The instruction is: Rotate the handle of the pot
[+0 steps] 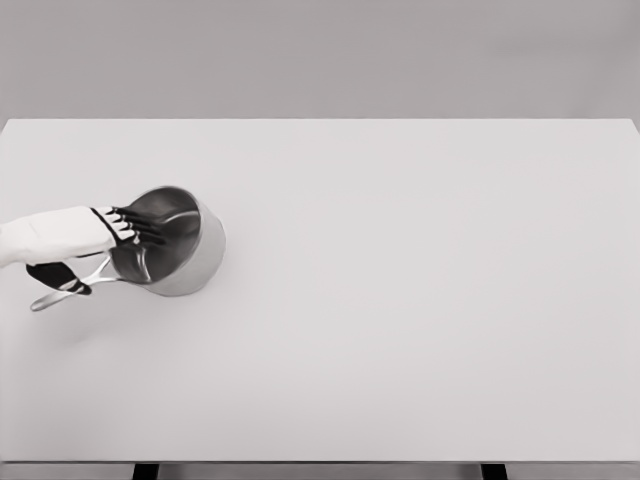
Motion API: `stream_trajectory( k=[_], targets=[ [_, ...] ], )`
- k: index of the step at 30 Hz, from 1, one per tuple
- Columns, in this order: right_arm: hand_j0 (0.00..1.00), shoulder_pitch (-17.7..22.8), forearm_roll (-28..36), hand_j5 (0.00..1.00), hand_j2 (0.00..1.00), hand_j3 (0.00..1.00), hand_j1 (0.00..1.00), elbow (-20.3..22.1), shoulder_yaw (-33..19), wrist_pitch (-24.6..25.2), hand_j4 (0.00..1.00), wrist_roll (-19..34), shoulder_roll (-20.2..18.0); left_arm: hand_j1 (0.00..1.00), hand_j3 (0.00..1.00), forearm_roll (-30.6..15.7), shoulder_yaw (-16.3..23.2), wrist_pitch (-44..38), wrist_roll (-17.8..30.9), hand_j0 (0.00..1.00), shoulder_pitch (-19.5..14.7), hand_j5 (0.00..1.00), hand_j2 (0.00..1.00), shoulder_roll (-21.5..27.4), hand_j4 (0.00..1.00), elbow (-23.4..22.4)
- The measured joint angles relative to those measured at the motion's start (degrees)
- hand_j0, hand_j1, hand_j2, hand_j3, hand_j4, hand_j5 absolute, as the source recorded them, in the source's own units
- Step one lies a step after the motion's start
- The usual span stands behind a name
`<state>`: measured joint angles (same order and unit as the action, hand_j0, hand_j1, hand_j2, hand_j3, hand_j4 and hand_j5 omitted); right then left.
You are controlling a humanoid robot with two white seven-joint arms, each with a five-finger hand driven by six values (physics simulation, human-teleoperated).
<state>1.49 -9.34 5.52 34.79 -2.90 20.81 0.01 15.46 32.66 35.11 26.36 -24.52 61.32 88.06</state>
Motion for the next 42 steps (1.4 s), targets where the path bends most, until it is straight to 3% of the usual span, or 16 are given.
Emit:
stream_trajectory(
  k=[14, 22, 27, 29, 31, 33, 37, 42],
  targets=[
    [1.0, 0.0, 0.0, 1.0, 1.0, 1.0, 1.0, 0.0, 0.0, 0.01, 1.0, 0.0, 0.0, 1.0, 1.0, -0.94, -1.35, 0.01, -0.05, 1.0, -0.62, 1.0, 1.0, 0.02, 1.0, -1.98],
    [1.0, 0.0, 0.0, 1.0, 1.0, 1.0, 1.0, 0.01, 0.0, 0.01, 1.0, 0.0, 0.0, 1.0, 1.0, -8.2, -1.74, 0.01, 0.0, 1.0, 0.0, 1.0, 1.0, 1.01, 1.0, -0.4],
    [1.0, 0.0, 0.0, 1.0, 1.0, 1.0, 1.0, -0.01, 0.0, 0.01, 1.0, 0.0, 0.0, 1.0, 1.0, -16.06, -2.22, 0.0, 0.03, 1.0, -1.49, 1.0, 1.0, 4.9, 1.0, -0.91],
    [1.0, 0.0, 0.0, 1.0, 1.0, 1.0, 1.0, 0.01, 0.0, 0.01, 1.0, 0.0, 0.0, 1.0, 1.0, -17.48, -3.49, -0.02, 0.16, 1.0, -2.72, 1.0, 1.0, 5.04, 1.0, -3.29],
    [1.0, 0.0, 0.0, 1.0, 1.0, 1.0, 1.0, 0.01, 0.0, 0.01, 1.0, 0.0, 0.0, 1.0, 1.0, -17.7, -4.17, -0.02, 0.39, 1.0, -8.4, 1.0, 1.0, 2.43, 1.0, -7.85],
    [1.0, 0.0, 0.0, 1.0, 1.0, 1.0, 1.0, -0.02, 0.0, 0.0, 1.0, 0.0, 0.0, 1.0, 1.0, -14.94, -4.51, -0.09, 0.53, 1.0, -12.22, 1.0, 1.0, -2.1, 1.0, -13.34],
    [1.0, 0.0, 0.0, 1.0, 1.0, 1.0, 1.0, 0.0, 0.0, 0.01, 1.0, 0.0, 0.0, 1.0, 1.0, -8.67, -4.54, 0.01, 0.57, 1.0, -12.75, 1.0, 1.0, -8.77, 1.0, -20.87],
    [1.0, 0.0, 0.0, 1.0, 1.0, 1.0, 1.0, 0.0, 0.0, 0.01, 1.0, 0.0, 0.0, 1.0, 1.0, -6.9, -4.46, 0.03, 0.52, 1.0, -12.74, 1.0, 1.0, -10.6, 1.0, -23.56]
  ],
)
